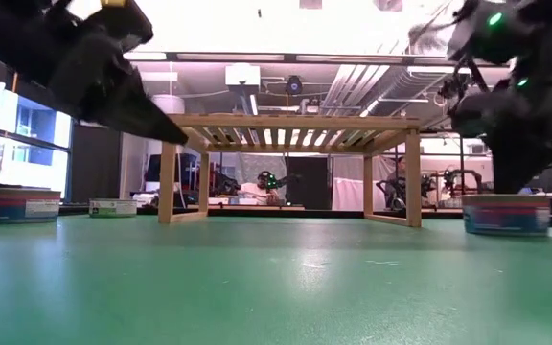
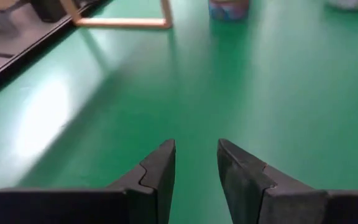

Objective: Stack canned seafood by type on shelf
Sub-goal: Move the top right blue tuna can to the center of the table, then put the center blue tuna can on the shelf aligned with the other blue tuna can

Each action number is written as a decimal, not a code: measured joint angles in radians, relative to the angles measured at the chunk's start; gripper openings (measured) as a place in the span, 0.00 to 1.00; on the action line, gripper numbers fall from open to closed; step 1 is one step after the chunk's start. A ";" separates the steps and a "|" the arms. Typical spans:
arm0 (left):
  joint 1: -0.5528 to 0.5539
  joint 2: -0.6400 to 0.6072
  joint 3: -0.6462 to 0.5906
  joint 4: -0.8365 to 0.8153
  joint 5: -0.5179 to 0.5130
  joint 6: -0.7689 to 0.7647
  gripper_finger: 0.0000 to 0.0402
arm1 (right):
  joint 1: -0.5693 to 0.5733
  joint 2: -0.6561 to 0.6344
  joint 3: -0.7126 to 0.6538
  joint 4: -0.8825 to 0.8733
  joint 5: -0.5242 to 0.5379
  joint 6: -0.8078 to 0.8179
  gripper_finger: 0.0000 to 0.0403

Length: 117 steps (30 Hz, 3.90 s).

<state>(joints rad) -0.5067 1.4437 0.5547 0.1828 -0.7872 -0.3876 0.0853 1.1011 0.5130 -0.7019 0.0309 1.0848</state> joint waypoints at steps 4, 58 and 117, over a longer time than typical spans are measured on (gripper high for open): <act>-0.043 0.000 0.030 0.003 0.000 -0.004 0.27 | 0.168 0.021 -0.010 0.227 0.030 0.041 0.01; -0.157 0.309 0.115 0.008 0.019 -0.685 0.27 | 0.188 0.882 0.186 1.487 0.043 -0.996 0.97; -0.339 0.115 0.115 -0.423 -0.218 -1.013 0.27 | -0.026 0.677 0.827 0.836 0.197 -1.160 0.94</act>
<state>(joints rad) -0.8459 1.5589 0.6697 -0.2407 -1.0055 -1.4007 0.0597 1.7785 1.3403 0.1337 0.2276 -0.0757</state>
